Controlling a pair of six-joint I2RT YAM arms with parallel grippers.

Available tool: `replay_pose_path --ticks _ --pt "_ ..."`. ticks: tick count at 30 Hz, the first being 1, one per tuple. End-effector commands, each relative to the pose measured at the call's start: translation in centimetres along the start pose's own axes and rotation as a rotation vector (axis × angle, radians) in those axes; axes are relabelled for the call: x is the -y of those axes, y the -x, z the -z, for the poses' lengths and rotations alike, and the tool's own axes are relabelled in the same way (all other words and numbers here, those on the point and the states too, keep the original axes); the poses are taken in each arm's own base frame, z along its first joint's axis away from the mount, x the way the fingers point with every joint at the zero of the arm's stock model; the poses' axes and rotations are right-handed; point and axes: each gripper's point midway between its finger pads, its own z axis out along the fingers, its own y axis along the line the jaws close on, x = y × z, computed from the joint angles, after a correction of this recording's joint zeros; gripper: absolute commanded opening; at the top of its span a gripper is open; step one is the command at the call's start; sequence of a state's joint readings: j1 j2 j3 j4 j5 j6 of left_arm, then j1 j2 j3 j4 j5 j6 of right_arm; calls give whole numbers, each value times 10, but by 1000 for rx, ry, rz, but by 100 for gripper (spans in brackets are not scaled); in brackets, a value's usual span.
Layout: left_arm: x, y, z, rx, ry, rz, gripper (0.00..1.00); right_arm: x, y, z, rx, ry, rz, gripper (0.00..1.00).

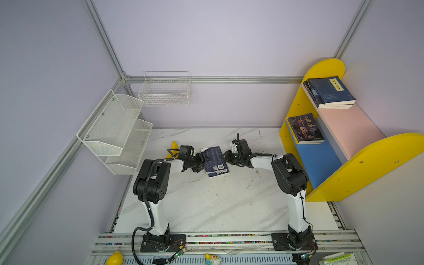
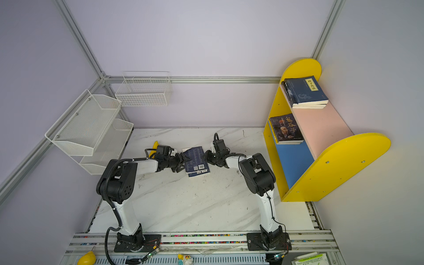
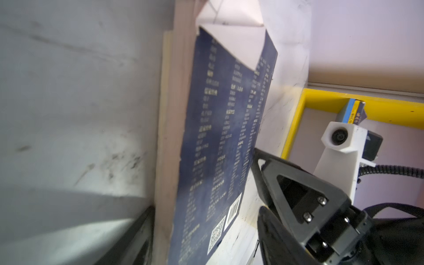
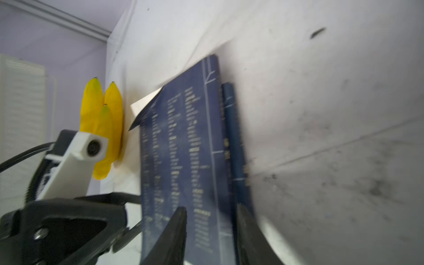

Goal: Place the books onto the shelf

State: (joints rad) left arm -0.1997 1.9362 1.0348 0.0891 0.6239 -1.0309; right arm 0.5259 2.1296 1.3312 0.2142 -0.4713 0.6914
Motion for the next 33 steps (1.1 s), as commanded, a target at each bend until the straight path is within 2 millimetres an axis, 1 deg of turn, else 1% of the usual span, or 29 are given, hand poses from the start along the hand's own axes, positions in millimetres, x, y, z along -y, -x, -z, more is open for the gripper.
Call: replay_pose_path --ticks 1,3,5,8,10,14,16,17,18,21,25,27,30,31,33 --pt "21 7 -19 -19 -77 5 70 -90 4 29 7 250 54 37" --pt "28 9 -23 -31 -98 -3 69 -97 4 35 7 261 59 36" --pt "34 11 -25 -37 -116 -11 70 -101 0 36 -7 277 54 36" --pt "41 14 -27 -40 -135 -16 70 -100 -4 35 -12 267 48 35" --pt "41 16 -28 -32 -132 -12 68 -98 1 37 20 247 41 36" --pt "32 19 -26 0 -79 7 58 -74 24 43 125 41 54 41" --pt "27 21 -24 19 -61 14 52 -51 39 44 186 -121 106 42" --pt "26 21 -24 25 -56 20 51 -42 45 44 212 -174 112 41" --pt "24 22 -25 28 -55 25 49 -32 50 42 231 -228 117 40" --pt "24 24 -26 42 -66 40 44 -18 59 31 257 -290 146 39" --pt "27 27 -23 76 -93 57 36 5 54 2 199 -349 153 37" --pt "30 29 -20 92 -98 55 28 7 49 -7 169 -328 159 37" --pt "40 31 -8 128 -111 32 7 8 40 -15 136 -287 145 37" --pt "45 32 -4 140 -113 20 4 6 36 -18 120 -275 145 37" --pt "51 34 3 153 -105 -2 4 3 34 -18 104 -258 151 37"
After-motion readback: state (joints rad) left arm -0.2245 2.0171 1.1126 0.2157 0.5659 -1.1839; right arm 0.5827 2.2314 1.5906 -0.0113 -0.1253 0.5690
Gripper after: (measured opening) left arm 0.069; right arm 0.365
